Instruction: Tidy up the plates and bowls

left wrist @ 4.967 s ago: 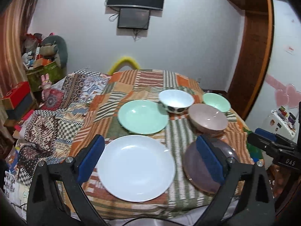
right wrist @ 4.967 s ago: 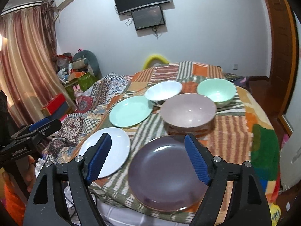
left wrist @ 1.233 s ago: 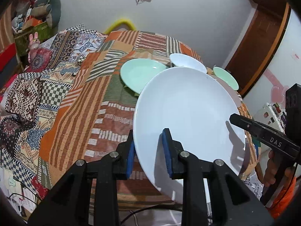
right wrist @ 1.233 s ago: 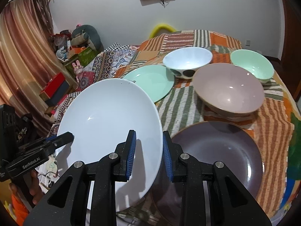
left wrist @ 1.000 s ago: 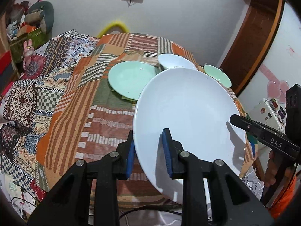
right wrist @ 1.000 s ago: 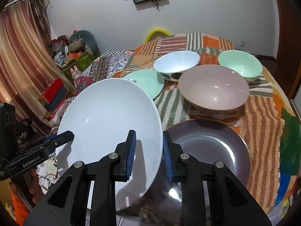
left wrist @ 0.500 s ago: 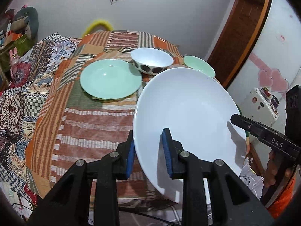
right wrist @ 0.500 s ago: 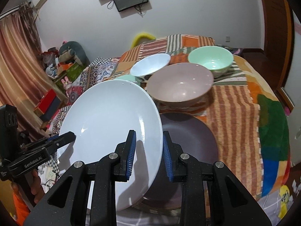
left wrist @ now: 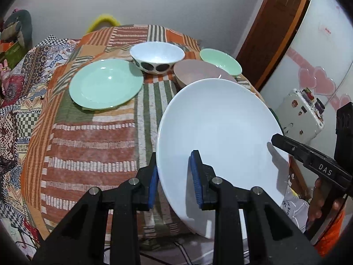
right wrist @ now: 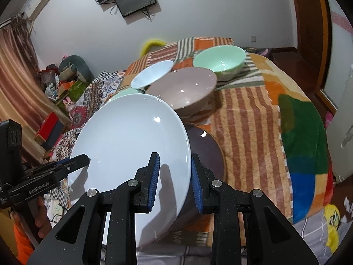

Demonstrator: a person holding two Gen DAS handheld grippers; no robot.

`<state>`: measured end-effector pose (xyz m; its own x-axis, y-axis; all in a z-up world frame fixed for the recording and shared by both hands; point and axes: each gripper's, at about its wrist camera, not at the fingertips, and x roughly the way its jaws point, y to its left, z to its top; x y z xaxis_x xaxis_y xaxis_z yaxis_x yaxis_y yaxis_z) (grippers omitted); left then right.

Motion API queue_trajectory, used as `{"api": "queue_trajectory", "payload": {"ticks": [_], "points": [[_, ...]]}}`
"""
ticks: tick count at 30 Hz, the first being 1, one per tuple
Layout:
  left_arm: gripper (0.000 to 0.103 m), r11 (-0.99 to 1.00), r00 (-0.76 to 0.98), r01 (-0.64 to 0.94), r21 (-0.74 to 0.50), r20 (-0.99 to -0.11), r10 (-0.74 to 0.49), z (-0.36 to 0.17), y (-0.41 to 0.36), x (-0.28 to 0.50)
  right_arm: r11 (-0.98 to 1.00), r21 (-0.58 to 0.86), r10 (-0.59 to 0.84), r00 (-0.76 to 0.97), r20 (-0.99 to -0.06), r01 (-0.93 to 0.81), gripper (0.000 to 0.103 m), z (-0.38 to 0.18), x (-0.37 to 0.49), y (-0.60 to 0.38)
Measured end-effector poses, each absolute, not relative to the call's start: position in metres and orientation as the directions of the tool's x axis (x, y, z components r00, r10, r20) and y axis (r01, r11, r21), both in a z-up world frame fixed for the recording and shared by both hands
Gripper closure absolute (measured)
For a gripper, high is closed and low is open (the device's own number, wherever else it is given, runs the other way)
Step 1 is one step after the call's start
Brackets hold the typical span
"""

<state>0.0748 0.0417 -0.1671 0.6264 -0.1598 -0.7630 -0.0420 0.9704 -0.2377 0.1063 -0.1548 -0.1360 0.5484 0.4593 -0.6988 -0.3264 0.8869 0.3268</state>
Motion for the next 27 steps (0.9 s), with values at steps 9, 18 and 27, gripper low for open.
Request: {"api": "queue_trajectory", "payload": {"ticks": [9,18,27], "points": [[0.075,0.971,0.569,-0.034,-0.237,-0.803,-0.176,-0.187,0.028,0.087,0.898,0.339,0.44,0.518,-0.734,-0.282,0.077,-0.154,0.107,-0.169],[0.075,0.962,0.504,-0.061,-0.268,-0.84,-0.202,-0.212,0.03,0.099,0.899,0.355,0.437,0.477,-0.763,-0.257,0.077,-0.17,0.111,-0.173],[0.074,0.964,0.488,-0.078,-0.256,-0.853,-0.187,-0.222,0.032,0.113,0.896,0.368,0.444,0.456,-0.772,-0.25,0.077,-0.175,0.118,-0.169]]}}
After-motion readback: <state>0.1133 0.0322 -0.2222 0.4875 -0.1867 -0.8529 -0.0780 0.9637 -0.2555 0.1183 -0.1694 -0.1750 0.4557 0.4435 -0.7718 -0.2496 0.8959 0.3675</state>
